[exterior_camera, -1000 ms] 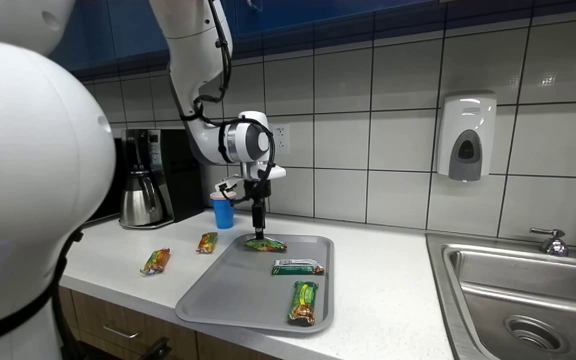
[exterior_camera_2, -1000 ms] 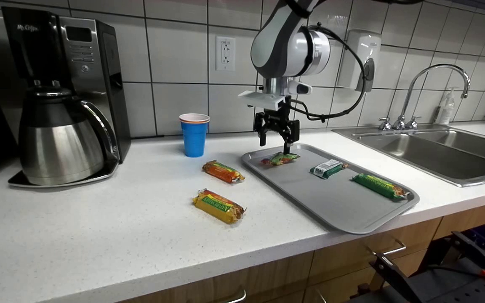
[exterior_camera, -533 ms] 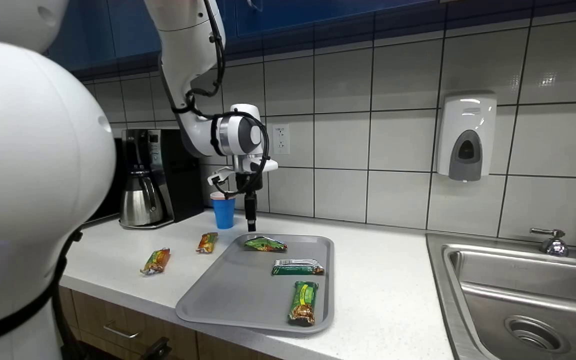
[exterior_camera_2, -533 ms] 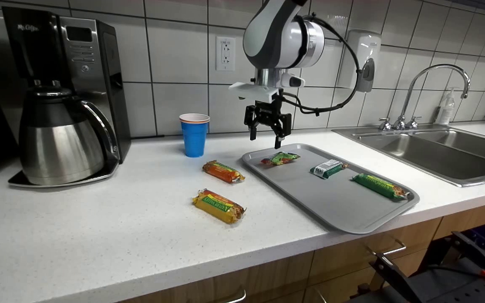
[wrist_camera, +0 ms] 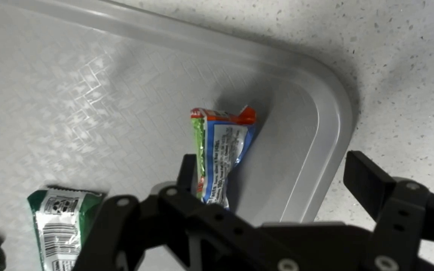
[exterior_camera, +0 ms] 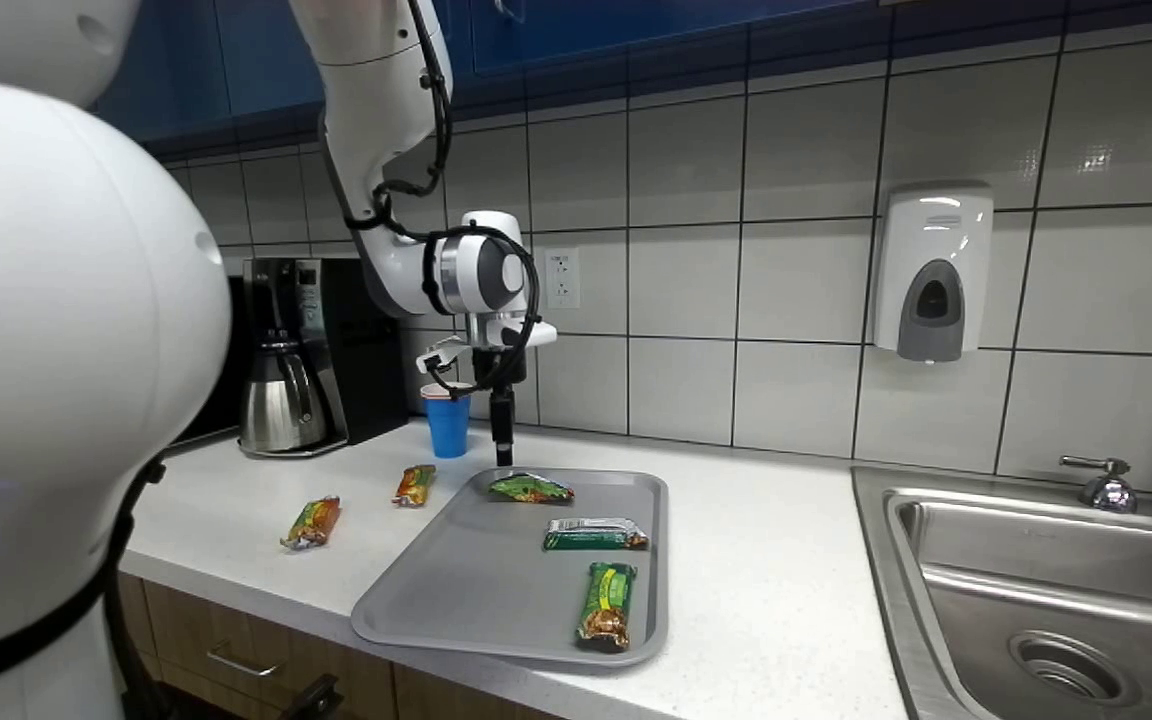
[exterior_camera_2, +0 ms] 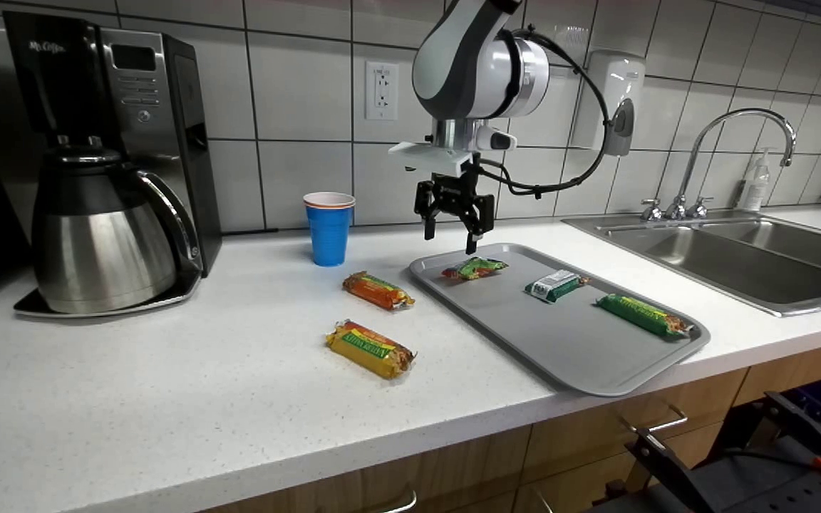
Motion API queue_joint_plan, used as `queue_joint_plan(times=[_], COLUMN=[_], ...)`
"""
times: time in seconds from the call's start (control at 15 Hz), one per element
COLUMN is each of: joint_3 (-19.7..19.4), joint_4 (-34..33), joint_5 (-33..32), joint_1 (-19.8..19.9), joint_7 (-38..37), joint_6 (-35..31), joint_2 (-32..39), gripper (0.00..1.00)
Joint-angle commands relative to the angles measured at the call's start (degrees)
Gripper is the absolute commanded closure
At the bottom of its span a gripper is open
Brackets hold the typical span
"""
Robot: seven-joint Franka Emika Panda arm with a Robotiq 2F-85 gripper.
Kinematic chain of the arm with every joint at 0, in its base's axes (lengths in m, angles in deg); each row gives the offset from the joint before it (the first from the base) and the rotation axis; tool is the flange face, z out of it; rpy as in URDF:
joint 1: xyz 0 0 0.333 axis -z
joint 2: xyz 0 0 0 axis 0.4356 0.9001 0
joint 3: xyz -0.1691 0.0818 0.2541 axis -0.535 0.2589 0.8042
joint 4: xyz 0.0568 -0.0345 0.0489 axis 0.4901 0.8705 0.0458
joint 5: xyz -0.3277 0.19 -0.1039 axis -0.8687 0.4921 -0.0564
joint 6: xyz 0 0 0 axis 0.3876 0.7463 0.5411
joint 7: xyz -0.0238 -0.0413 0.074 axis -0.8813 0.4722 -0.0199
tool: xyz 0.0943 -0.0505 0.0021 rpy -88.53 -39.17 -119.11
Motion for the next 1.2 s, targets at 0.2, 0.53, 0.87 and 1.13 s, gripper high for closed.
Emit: queue_joint_plan(times=[0.2, 0.53, 0.87, 1.13], joint_3=[0.5, 0.5, -0.1, 0.2], joint_4=[-0.1, 2.2, 4.1, 3.8], joint_5=[-0.3, -1.1, -3.4, -5.8], joint_1=[0.5, -1.7, -4.2, -4.7], joint_7=[-0.2, -3.4, -6.3, -5.9], joint_6=[0.2, -1.2, -2.7, -3.4], joint_2=[0.0, -1.7, -3.3, -3.1], gripper=[0.0, 0.0, 0.0, 0.0])
